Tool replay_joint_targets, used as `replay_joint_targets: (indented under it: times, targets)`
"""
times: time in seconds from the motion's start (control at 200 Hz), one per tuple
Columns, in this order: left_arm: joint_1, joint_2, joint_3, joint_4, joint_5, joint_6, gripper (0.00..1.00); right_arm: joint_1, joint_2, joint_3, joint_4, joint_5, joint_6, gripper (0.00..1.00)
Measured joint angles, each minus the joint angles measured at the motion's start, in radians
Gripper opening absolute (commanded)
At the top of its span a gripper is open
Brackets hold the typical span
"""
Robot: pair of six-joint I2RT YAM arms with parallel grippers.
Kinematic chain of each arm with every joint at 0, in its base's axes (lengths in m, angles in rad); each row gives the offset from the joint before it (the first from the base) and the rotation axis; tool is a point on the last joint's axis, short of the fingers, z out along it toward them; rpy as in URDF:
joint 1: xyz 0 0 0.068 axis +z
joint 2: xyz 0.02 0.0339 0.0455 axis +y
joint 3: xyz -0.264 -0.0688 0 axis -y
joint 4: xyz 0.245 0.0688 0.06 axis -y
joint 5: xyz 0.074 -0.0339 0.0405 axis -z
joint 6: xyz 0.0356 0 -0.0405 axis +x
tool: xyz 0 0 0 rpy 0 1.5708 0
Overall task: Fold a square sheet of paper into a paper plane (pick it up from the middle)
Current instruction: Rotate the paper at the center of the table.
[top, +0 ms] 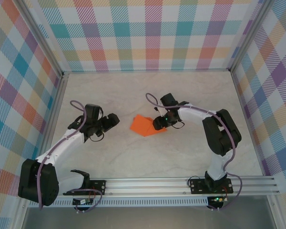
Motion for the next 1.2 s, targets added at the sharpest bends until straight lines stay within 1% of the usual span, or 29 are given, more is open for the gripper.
replay_joint_targets:
  times: [0.21, 0.345, 0.535, 0.665, 0.74, 0.85, 1.01, 1.2]
  targets:
    - [-0.017, 0.004, -0.014, 0.008, 0.000, -0.016, 0.85, 0.000, 0.012, 0.010, -0.014, -0.140, 0.014, 0.51]
    - [-0.026, 0.018, -0.025, 0.030, 0.000, -0.024, 0.85, 0.006, 0.010, -0.012, -0.010, -0.221, 0.063, 0.48]
    - [-0.053, 0.048, -0.045, 0.076, 0.000, -0.048, 0.85, 0.060, 0.009, -0.037, -0.010, -0.273, 0.169, 0.42]
    - [-0.076, 0.060, -0.061, 0.112, 0.000, -0.072, 0.85, 0.092, 0.001, -0.052, 0.023, -0.291, 0.254, 0.43]
    - [-0.090, 0.064, -0.071, 0.134, 0.000, -0.083, 0.85, 0.097, -0.018, -0.066, 0.032, -0.270, 0.291, 0.44]
    - [-0.111, 0.074, -0.071, 0.154, 0.000, -0.098, 0.85, 0.095, -0.056, -0.075, 0.032, -0.203, 0.325, 0.48]
    - [-0.132, 0.085, -0.071, 0.174, -0.008, -0.113, 0.85, 0.102, -0.117, -0.077, 0.027, -0.095, 0.354, 0.58]
    - [-0.150, 0.095, -0.071, 0.187, -0.023, -0.128, 0.84, 0.167, -0.131, -0.060, -0.006, 0.040, 0.388, 0.63]
